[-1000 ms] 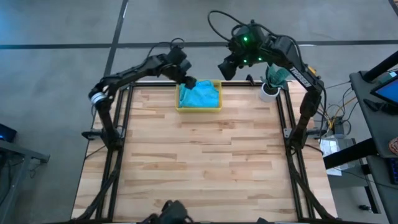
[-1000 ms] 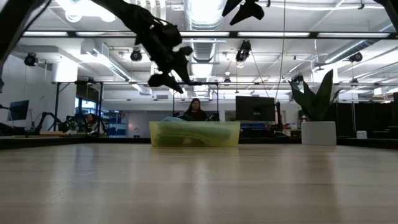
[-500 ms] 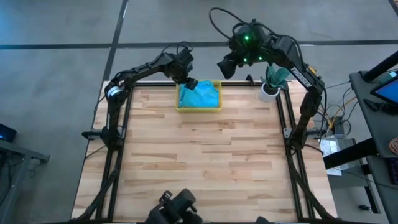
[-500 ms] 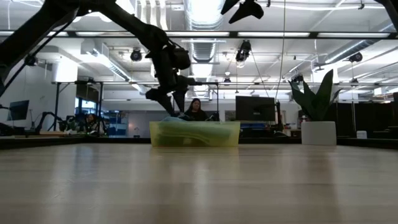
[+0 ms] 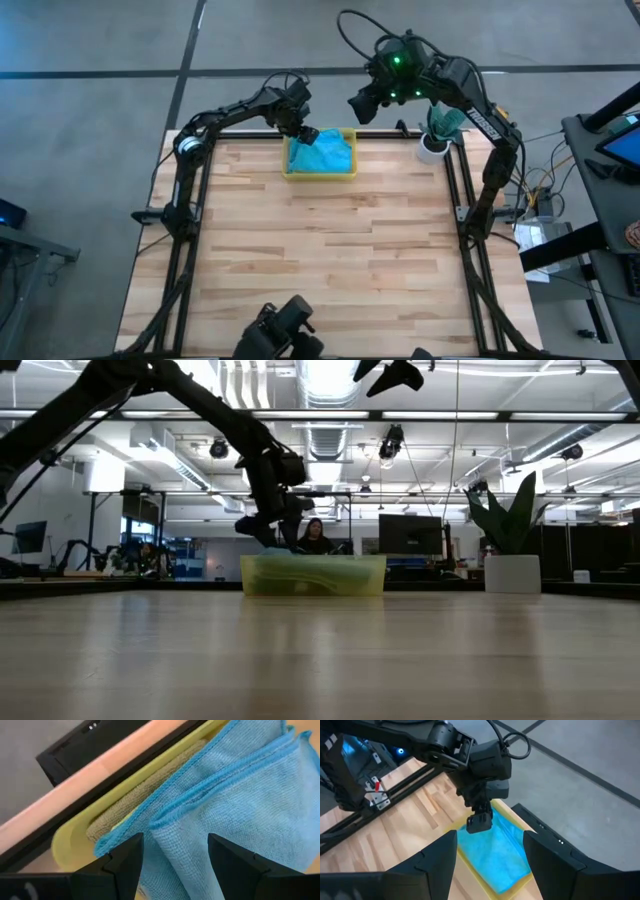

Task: Fold microfiber towels
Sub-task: Stack the blue microfiber cloth on the green microfiber cloth in the yellow bin

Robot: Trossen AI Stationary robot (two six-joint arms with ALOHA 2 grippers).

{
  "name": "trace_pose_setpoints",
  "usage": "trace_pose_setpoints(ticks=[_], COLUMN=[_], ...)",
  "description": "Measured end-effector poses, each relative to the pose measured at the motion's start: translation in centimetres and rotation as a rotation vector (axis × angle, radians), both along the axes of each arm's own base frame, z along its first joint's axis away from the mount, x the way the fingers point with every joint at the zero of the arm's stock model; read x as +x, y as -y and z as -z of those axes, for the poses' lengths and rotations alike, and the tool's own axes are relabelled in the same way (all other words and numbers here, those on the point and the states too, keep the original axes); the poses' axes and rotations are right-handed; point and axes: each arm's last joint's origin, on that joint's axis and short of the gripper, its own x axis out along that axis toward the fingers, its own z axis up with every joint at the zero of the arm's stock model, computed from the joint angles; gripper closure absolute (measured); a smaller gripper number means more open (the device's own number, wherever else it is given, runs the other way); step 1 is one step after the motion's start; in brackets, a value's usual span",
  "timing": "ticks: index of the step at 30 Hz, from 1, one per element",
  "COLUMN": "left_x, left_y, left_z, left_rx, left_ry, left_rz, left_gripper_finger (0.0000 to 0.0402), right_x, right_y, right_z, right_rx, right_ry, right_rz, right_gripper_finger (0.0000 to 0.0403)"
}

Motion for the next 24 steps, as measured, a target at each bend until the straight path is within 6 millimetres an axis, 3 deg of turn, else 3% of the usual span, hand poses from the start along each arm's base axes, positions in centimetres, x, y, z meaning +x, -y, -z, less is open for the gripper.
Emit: trace_pose_setpoints(ticks=[6,17,24], left_x=[0.07,0.27,0.20], left_y=[-0.26,-0.50,-0.39], left_z=[0.95,0.61,0.59], left_rx=[-0.066,-0.027,-0.030], left_ry=[0.027,0.056,0.050], left_rz=[0.020,0.050,0.073], left_gripper_finger=[0.0196,0.0197,0.0255], right_x=[0.00,0.00,-0.05], right_y=[0.00,0.01,0.08], right_z=[0.00,0.03,0.11], right_rx=[0.013,0.017,-0.002], right_ry=[0.006,0.006,-0.013], right_rz=[0.012,0.016,0.032], right_gripper_finger=[0.0179,0.0179,0.0179])
